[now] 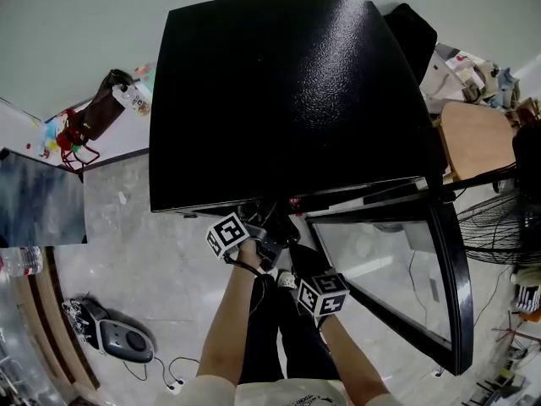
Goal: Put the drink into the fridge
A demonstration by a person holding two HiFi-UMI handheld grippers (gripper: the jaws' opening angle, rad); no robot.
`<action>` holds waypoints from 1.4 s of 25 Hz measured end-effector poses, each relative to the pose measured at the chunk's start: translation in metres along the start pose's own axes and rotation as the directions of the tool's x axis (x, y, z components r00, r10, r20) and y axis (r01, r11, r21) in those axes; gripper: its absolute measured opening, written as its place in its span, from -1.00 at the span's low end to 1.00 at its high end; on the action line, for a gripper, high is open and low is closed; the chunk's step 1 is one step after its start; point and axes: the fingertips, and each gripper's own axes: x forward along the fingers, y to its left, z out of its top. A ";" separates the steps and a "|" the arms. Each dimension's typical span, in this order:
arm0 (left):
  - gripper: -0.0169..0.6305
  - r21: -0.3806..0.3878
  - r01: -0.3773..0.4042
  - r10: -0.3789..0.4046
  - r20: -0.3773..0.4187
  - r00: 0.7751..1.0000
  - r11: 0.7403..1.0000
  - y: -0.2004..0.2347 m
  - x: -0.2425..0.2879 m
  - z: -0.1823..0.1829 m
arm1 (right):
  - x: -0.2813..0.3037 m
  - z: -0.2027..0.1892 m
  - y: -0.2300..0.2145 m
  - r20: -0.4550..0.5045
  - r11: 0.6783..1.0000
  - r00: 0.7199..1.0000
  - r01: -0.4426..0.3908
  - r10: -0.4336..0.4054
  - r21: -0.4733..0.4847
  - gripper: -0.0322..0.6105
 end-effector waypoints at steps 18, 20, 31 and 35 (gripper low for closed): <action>0.05 0.157 0.031 -0.016 -0.092 0.996 0.987 -0.008 -0.017 -0.025 | 0.044 0.034 0.000 0.028 0.997 0.998 -0.055 0.054 0.046 -0.91; 0.05 0.164 0.034 -0.021 -0.084 0.996 0.986 -0.010 -0.018 -0.023 | 0.048 0.037 -0.002 0.032 0.997 0.998 -0.056 0.055 0.043 -0.91; 0.05 0.247 0.053 -0.036 -0.072 0.997 0.968 -0.020 -0.042 -0.030 | 0.071 0.054 0.002 0.099 0.998 0.994 -0.049 0.053 -0.037 -0.91; 0.05 0.339 0.008 0.003 -0.033 0.999 0.941 -0.007 -0.062 -0.025 | 0.080 0.060 0.010 0.117 0.994 0.991 -0.047 0.058 -0.095 -0.91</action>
